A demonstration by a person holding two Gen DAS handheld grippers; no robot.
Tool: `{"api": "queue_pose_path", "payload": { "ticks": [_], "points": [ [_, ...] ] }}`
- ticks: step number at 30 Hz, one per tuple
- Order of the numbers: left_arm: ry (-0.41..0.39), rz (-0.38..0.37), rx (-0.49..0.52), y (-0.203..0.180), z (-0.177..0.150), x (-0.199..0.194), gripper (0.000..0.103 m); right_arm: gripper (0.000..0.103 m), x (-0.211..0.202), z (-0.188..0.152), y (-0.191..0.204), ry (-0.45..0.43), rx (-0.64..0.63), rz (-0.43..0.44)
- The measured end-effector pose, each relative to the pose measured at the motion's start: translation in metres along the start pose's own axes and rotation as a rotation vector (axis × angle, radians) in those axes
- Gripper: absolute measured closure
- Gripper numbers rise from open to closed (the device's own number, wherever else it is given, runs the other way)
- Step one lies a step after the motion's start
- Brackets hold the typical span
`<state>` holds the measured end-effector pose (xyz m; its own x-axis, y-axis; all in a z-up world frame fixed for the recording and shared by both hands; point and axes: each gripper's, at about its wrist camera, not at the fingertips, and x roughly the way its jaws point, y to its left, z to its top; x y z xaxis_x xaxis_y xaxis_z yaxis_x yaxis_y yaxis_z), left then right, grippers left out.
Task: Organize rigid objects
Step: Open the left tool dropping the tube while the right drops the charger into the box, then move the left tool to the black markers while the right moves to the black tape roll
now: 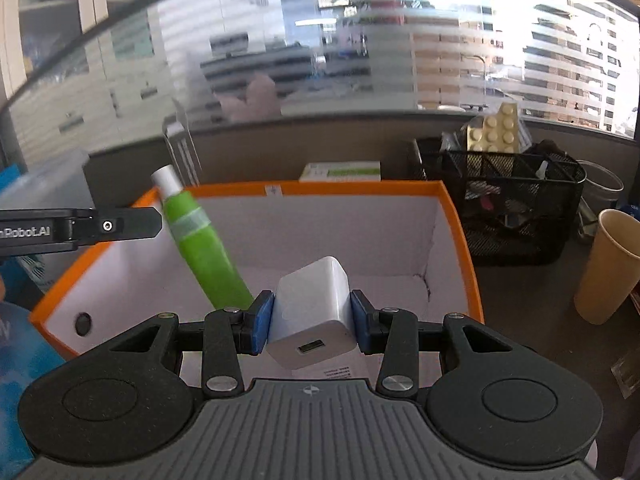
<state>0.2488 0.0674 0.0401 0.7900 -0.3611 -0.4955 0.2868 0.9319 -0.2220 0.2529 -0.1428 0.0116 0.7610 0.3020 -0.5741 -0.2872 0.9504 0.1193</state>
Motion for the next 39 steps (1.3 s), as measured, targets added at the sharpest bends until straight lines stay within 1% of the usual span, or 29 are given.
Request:
{"api": "queue_pose_path", "payload": {
  "ticks": [5,8,9,10,15,17,18,19,21,23,25,27,30,39],
  "points": [
    [0.024,0.001,0.000,0.001,-0.008,0.007,0.082,0.065,0.017,-0.003,0.002,0.079,-0.016,-0.017],
    [0.030,0.011,0.000,0.002,-0.013,0.008,0.082,0.063,0.016,-0.002,0.004,0.073,-0.027,-0.047],
    [0.030,0.016,0.005,0.001,-0.015,0.007,0.082,0.057,0.016,-0.002,0.005,0.075,-0.034,-0.049],
    [0.030,0.019,0.008,0.001,-0.016,0.006,0.080,0.055,0.016,-0.003,0.006,0.074,-0.035,-0.043],
    [0.019,0.011,0.022,-0.005,-0.019,-0.008,0.079,0.055,0.012,-0.005,0.003,0.067,-0.020,-0.041],
    [0.006,0.011,0.033,-0.010,-0.019,-0.015,0.070,0.055,0.004,-0.004,0.003,0.049,-0.012,-0.040],
    [-0.005,0.014,0.044,-0.013,-0.020,-0.021,0.057,0.055,-0.002,-0.003,0.003,0.032,-0.011,-0.039],
    [-0.019,0.017,0.058,-0.017,-0.021,-0.027,0.042,0.055,-0.009,-0.002,0.004,0.013,-0.011,-0.035],
    [-0.049,0.024,0.091,-0.025,-0.024,-0.041,0.031,0.055,-0.029,-0.003,0.007,-0.036,-0.019,-0.023],
    [-0.068,0.024,0.123,-0.033,-0.028,-0.053,0.030,0.055,-0.048,-0.006,0.011,-0.078,-0.032,-0.016],
    [-0.074,0.022,0.130,-0.038,-0.031,-0.062,0.019,0.055,-0.067,-0.011,0.015,-0.112,-0.041,-0.014],
    [-0.079,0.017,0.134,-0.043,-0.035,-0.069,0.018,0.055,-0.082,-0.019,0.019,-0.127,-0.056,-0.005],
    [-0.074,0.012,0.145,-0.051,-0.043,-0.077,0.018,0.055,-0.096,-0.031,0.022,-0.127,-0.069,-0.001],
    [-0.044,0.017,0.167,-0.067,-0.071,-0.093,0.017,0.055,-0.117,-0.066,0.022,-0.105,-0.049,-0.013]
  ]
}}
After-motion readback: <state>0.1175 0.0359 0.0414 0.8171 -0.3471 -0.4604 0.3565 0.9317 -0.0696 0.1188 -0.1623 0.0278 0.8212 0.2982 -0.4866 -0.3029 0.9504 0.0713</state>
